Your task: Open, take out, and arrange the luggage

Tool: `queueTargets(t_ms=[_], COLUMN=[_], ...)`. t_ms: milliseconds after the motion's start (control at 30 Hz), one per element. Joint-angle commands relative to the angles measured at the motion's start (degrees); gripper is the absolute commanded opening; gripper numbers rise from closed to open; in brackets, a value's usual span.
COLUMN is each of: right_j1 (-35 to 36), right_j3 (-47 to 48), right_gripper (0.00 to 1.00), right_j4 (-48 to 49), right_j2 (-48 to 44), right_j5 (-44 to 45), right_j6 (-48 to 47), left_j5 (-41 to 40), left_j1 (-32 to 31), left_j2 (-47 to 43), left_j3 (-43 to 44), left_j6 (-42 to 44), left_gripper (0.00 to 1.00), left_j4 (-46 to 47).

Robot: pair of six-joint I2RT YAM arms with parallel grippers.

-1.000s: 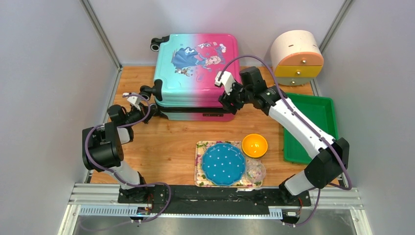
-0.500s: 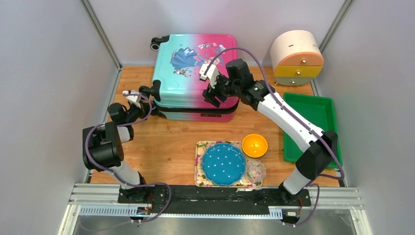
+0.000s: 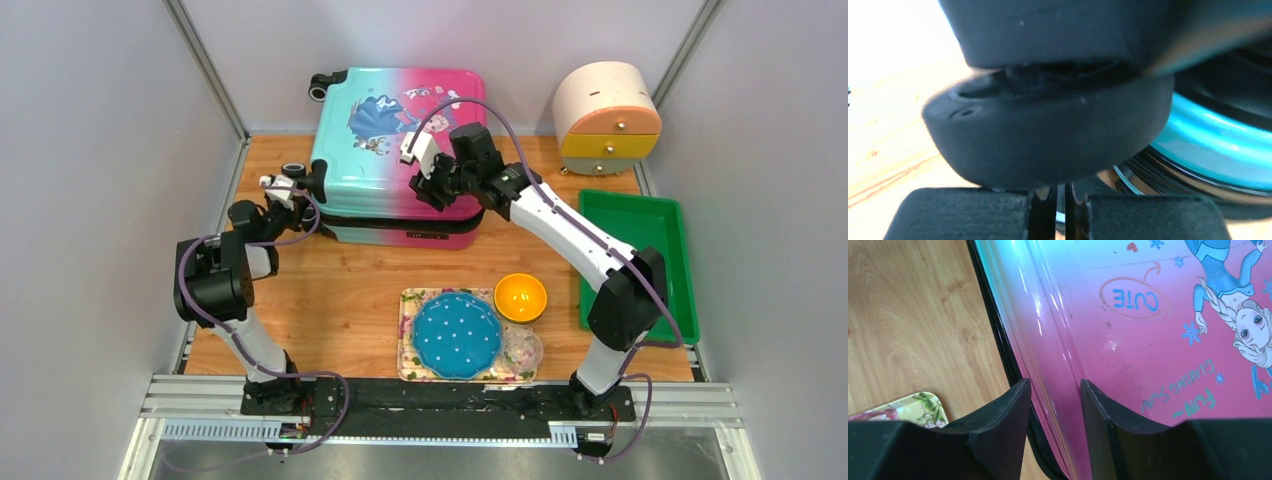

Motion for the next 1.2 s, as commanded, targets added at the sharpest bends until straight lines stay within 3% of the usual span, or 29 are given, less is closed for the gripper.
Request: queueTargets(t_ms=[0, 167, 433, 533, 700, 933, 1067, 1167], right_j1=[-1.3, -2.5, -12.4, -16.4, -18.5, -15.2, -10.3, -6.5], right_j3=[-3.6, -5.7, -8.4, -8.2, -5.4, 0.7, -2.3, -3.1], right_gripper=[0.46, 0.42, 0.39, 0.42, 0.55, 0.66, 0.7, 0.72], right_j4=[-4.0, -4.3, -5.7, -5.8, -7.5, -9.5, -5.3, -3.3], right_j2=[-0.1, -0.4, -0.2, -1.5, -3.5, -7.2, -10.8, -10.4], right_j5=[4.3, 8.4, 11.1, 9.9, 7.9, -6.7, -17.4, -22.1], right_j6=[0.9, 0.7, -1.3, -2.9, -4.8, 2.9, 2.3, -3.4], left_j5=[-11.5, -5.7, 0.5, 1.7, 2.4, 2.3, 1.8, 2.5], left_j1=[-2.1, -4.4, -9.9, -14.4, -24.0, -31.6, -31.7, -31.7], left_j2=[2.1, 0.5, -7.2, -8.6, -10.8, -13.1, -14.2, -14.5], left_j3=[5.3, 1.4, -6.2, -8.7, -12.5, -16.1, -16.6, -16.8], left_j6=[6.1, 8.8, 8.4, 9.8, 15.1, 18.2, 21.0, 21.4], left_gripper=[0.0, 0.0, 0.0, 0.0, 0.0, 0.0, 0.0, 0.0], left_j4=[12.0, 16.0, 16.8, 17.1, 19.6, 19.3, 18.9, 19.3])
